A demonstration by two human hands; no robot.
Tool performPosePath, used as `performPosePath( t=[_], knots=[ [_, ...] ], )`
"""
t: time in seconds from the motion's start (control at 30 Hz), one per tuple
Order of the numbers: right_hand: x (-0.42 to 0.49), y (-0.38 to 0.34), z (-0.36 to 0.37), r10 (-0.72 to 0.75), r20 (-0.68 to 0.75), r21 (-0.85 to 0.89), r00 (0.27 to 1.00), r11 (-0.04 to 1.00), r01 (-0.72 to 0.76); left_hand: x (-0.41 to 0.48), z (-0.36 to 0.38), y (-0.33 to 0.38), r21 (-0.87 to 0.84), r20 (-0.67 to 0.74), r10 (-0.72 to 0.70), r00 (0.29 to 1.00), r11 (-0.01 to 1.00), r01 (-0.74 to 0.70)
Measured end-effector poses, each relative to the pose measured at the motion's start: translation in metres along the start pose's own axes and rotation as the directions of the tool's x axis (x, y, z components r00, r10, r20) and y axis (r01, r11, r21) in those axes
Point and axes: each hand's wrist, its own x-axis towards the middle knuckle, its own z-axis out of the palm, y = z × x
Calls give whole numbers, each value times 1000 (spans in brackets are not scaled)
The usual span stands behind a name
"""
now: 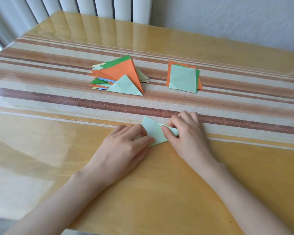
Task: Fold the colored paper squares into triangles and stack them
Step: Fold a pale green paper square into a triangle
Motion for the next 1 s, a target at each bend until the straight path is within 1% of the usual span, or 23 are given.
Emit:
performPosePath(
  t=[0.07, 0.1, 0.13, 0.2, 0.23, 0.27, 0.3, 0.37, 0.43, 0.6, 0.7, 0.8, 0.83, 0.9, 1.0],
  knots=[
    [2, 0, -11, 66, 64, 130, 996, 989, -74, 0, -1, 0, -3, 11, -10, 1000, 1000, 10],
    [0, 1, -20, 72, 82, 167, 994, 982, -85, 0, -2, 1, -7, 19, -16, 1000, 1000, 16],
    [-5, 2, -29, 40, 82, 150, 996, 987, -52, 1, -3, 2, -9, 28, -21, 999, 1000, 22],
    [-22, 2, -45, -122, 83, -12, 989, 992, 124, 2, -3, 4, 10, 44, -29, 999, 1000, 28],
    [-32, 1, -48, -195, 120, -92, 973, 974, 206, 3, -3, 6, 33, 47, -29, 998, 999, 27],
    [-41, 0, -50, -229, 167, -154, 959, 955, 255, 3, -3, 7, 60, 46, -25, 999, 998, 22],
    [-46, 0, -49, -224, 204, -196, 953, 944, 264, 3, -2, 9, 89, 42, -20, 999, 996, 16],
    [-48, -1, -46, -160, 237, -249, 958, 943, 219, 3, -1, 12, 130, 31, -16, 999, 991, 12],
    [-44, -1, -46, -115, 235, -261, 965, 949, 176, 3, -1, 13, 137, 30, -11, 999, 991, 7],
    [-49, 14, -53, -77, 236, -277, 969, 950, 143, 1, 1, 13, 152, 46, -10, 999, 988, 3],
    [-48, 16, -56, -55, 201, -277, 978, 954, 111, 0, 2, 14, 147, 47, -21, 999, 989, 14],
    [-48, 15, -56, -25, 128, -263, 991, 963, 59, 0, 2, 14, 149, 61, -34, 998, 989, 24],
    [-48, 15, -56, -30, 100, -252, 994, 966, 55, 0, 2, 15, 151, 68, -38, 997, 988, 28],
    [-43, 14, -56, -86, 68, -195, 994, 976, 98, 1, 1, 17, 164, 82, -45, 996, 986, 31],
    [-35, 14, -49, -182, 117, -134, 976, 971, 197, 7, -1, 20, 201, 82, -53, 995, 979, 36]
  ],
)
